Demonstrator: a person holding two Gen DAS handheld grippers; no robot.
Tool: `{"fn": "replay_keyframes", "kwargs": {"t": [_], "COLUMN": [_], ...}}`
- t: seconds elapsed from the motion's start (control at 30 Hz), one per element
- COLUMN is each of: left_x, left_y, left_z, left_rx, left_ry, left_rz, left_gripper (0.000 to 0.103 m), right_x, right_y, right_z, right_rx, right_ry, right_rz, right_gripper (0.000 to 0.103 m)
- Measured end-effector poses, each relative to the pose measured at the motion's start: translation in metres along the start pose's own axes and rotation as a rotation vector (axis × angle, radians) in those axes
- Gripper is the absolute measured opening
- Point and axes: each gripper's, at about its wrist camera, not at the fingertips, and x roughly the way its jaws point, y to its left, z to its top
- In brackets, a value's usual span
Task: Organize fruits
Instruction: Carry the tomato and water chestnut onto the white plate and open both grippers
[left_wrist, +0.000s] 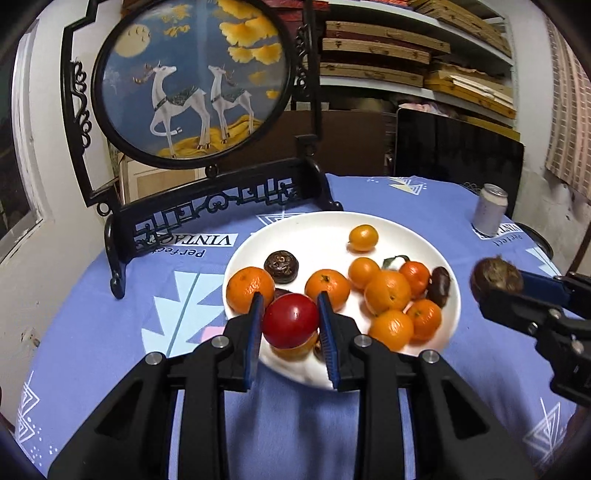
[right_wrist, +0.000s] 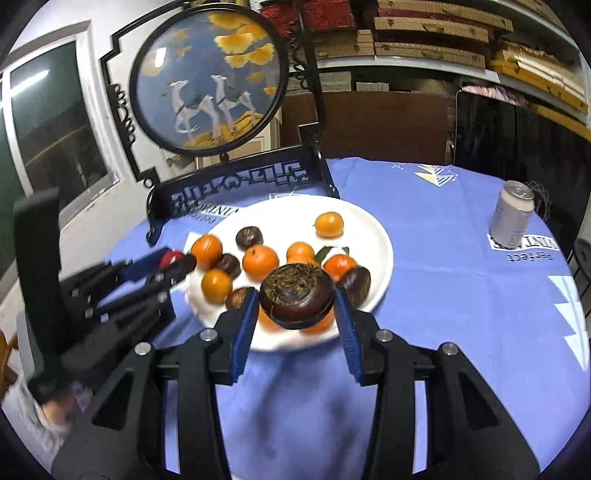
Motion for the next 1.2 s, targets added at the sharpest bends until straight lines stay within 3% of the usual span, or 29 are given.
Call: {"fn": "replay_keyframes", "kwargs": {"t": [0.67, 0.73, 0.77, 0.83, 0.87, 1.1, 1.2], "left_x": [0.064, 0.069, 0.072, 0.076, 0.076, 0.065, 0.060], "left_y": [-0.010, -0.011, -0.011, -0.007, -0.005, -0.013, -0.015], "left_z": [0.020, 0.020, 0.020, 0.018, 0.018, 0.018, 0.019], "left_rx": [0.000, 0.002, -0.002, -0.024, -0.031, 0.019, 0.030], "left_ry": [0.056, 0.060, 0.065, 0.090, 0.097, 0.056, 0.036], "left_rz": [-0.010, -0.020, -0.021, -0.031, -0.029, 0.001, 0.008], "left_gripper": [0.030, 0.030, 0.031, 0.036, 0.041, 0.046, 0.052], "right_x": [0.064, 0.067, 0.067, 0.066, 0.064, 0.053, 0.048], "right_y": [-0.009, -0.011, -0.012, -0.016, -0.018, -0.007, -0.003], "right_z": [0.019, 0.019, 0.019, 0.018, 0.019, 0.020, 0.020], "right_rx": [-0.011, -0.007, -0.006, 0.006, 0.016, -0.013, -0.030], "right_ry": [0.038, 0.028, 0.015, -0.001, 0.001, -0.027, -0.044], "right_rz": [-0.026, -0.023, -0.057, -0.073, -0.051, -0.056, -0.062], "right_gripper": [0.043, 0.048, 0.060, 0.069, 0.069, 0.069, 0.069]}}
